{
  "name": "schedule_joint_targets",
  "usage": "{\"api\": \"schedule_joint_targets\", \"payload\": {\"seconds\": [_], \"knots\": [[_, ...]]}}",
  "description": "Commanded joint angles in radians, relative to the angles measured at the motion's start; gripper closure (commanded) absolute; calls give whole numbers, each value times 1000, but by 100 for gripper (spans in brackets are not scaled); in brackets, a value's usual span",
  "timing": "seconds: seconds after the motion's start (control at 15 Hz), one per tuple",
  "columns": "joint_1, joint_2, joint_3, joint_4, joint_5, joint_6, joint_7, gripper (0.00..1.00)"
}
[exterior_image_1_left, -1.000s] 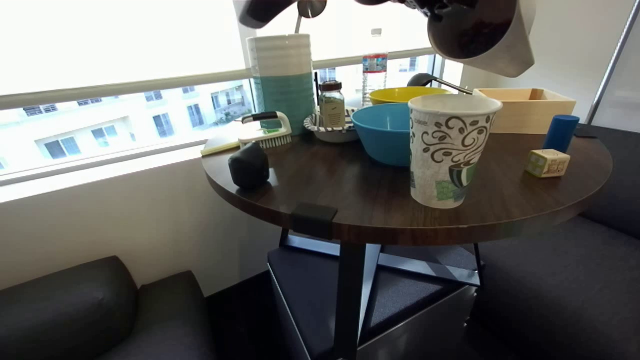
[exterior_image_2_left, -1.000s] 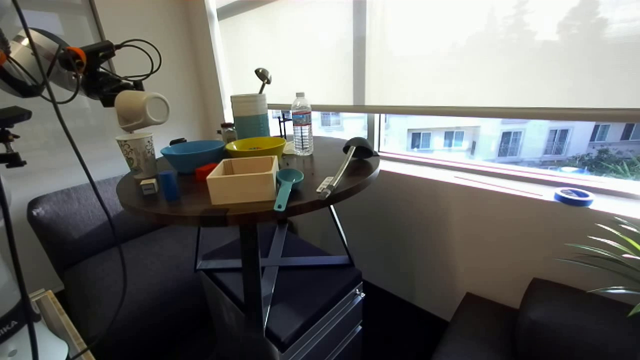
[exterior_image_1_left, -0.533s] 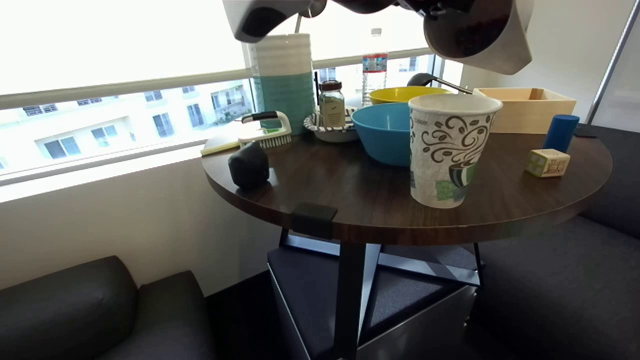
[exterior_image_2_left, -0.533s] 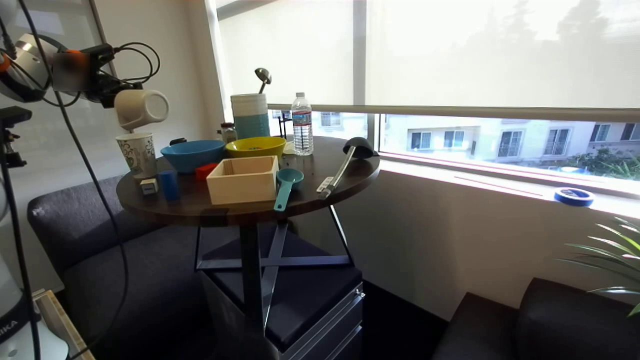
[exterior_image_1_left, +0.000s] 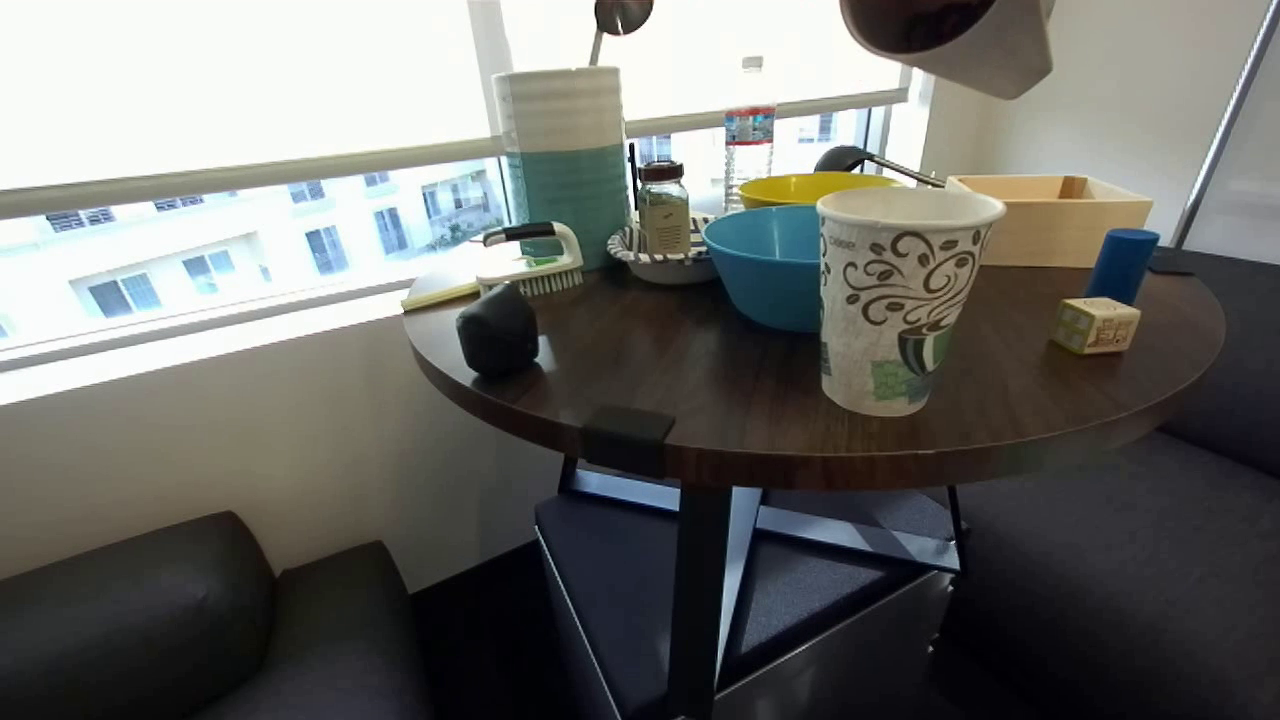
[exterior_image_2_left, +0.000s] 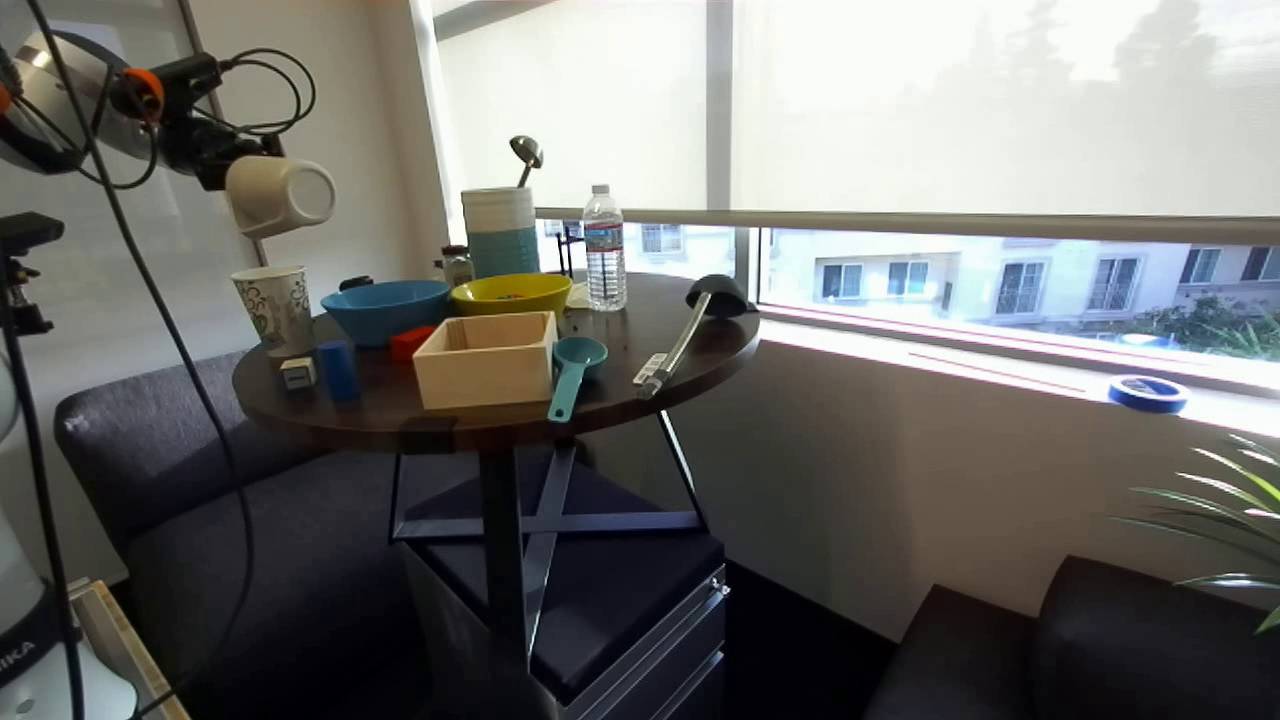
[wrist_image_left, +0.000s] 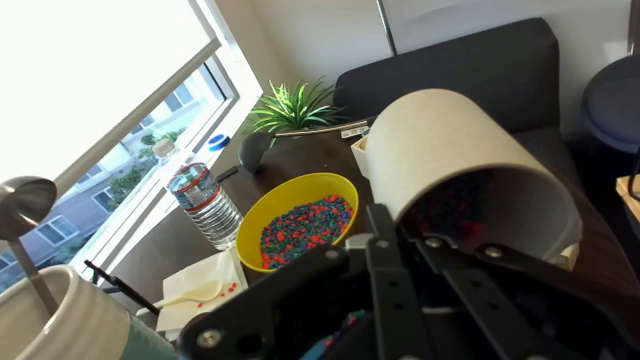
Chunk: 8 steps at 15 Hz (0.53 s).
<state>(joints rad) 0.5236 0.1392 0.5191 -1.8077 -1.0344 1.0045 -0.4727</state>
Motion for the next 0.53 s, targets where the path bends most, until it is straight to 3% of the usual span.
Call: {"api": "schedule_joint_targets", "payload": {"seconds": [0.0,0.47], "knots": [[-19,-92,-6,36,45,33,3,99],[-62,-277,-72,33,248,209,105,99]]}}
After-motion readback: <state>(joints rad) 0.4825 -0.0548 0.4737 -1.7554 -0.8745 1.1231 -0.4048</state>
